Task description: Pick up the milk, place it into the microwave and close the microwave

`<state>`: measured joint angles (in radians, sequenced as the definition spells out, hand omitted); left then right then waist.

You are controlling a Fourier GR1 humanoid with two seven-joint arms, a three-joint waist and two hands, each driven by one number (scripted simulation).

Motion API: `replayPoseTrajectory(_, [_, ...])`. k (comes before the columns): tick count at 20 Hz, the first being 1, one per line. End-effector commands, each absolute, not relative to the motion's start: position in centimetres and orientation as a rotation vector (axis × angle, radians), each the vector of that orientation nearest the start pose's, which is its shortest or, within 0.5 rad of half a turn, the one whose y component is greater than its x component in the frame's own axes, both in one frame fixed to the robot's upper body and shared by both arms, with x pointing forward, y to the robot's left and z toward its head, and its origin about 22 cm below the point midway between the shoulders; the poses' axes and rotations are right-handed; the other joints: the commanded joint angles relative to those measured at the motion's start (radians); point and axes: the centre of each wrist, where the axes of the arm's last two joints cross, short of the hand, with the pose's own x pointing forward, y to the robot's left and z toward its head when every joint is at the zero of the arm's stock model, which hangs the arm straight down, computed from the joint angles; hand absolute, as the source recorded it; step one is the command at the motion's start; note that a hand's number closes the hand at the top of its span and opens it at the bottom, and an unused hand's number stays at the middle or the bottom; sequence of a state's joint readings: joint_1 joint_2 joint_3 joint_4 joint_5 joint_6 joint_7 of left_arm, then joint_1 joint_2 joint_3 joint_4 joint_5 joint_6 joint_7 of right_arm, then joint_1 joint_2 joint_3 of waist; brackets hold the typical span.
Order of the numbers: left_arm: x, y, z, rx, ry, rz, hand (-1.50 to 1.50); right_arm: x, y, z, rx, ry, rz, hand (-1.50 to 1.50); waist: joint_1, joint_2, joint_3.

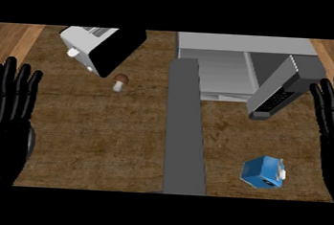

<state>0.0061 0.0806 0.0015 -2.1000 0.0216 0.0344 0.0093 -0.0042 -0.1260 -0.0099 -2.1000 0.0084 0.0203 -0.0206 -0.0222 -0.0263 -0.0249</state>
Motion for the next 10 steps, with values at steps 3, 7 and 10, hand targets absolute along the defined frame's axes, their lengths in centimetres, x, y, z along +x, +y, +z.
replayPoseTrajectory(3, [22.3, 24.6, 11.3, -0.003, -2.093, -0.077, -1.50, 17.6, -22.0, 14.3, -0.151, -2.154, 0.063, -1.50, 0.013, 0.025, 0.024])
replayPoseTrajectory(7, [23.1, 26.0, 9.7, -0.002, -1.972, 0.015, -1.50, 15.4, -20.3, 15.6, -0.132, -2.044, 0.070, -1.50, 0.015, 0.024, 0.023])
replayPoseTrajectory(10, [23.3, 27.3, 9.2, -0.018, -1.963, 0.009, -1.50, 13.9, -18.6, 17.1, -0.167, -2.034, 0.050, -1.50, 0.019, 0.025, 0.023])
